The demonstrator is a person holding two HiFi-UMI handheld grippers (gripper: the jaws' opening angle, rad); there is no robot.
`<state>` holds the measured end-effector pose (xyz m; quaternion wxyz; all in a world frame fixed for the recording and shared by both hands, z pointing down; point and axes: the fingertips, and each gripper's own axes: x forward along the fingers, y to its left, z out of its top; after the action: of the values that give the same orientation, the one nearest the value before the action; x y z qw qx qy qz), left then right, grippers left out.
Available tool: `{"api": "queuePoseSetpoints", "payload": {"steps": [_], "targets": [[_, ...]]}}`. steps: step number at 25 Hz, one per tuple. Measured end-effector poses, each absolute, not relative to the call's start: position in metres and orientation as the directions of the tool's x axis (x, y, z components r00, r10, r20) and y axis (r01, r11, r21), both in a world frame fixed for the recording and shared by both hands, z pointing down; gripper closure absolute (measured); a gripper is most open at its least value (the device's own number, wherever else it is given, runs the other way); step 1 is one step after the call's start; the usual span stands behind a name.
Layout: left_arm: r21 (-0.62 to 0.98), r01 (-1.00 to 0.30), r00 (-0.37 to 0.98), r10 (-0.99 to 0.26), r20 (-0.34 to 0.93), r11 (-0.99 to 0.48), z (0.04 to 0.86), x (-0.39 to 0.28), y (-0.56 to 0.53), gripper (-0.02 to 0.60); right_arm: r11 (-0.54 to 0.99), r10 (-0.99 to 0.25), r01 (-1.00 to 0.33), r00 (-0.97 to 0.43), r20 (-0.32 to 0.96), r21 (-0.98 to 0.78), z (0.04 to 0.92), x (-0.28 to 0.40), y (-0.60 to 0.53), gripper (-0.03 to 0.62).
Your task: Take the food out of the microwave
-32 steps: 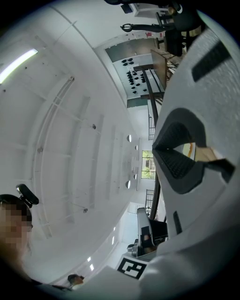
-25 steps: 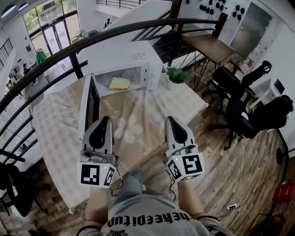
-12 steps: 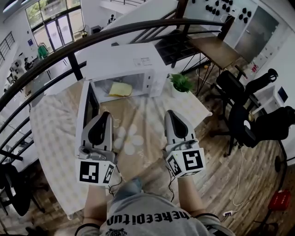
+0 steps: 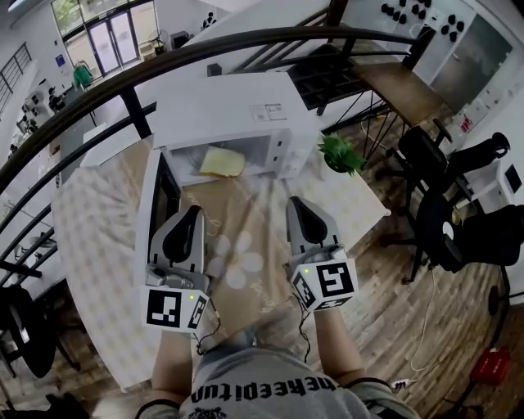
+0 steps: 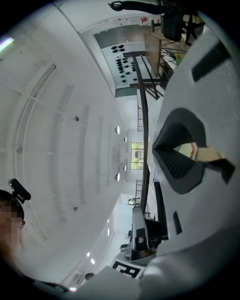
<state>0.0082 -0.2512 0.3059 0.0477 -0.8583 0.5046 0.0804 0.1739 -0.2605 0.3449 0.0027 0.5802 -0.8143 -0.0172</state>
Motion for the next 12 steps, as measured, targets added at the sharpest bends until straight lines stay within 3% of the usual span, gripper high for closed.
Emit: {"api": "queuePoseSetpoints", "payload": {"steps": [12], "targets": [[0.0,-0.876,0.479,-0.869,-0.123,-0.483,0.351,0.005,-0.289,0.566,0.46,-0.885,-0.876,-0.437,0.163,0.148,0.421,0.128,-0.329,0.588]]}}
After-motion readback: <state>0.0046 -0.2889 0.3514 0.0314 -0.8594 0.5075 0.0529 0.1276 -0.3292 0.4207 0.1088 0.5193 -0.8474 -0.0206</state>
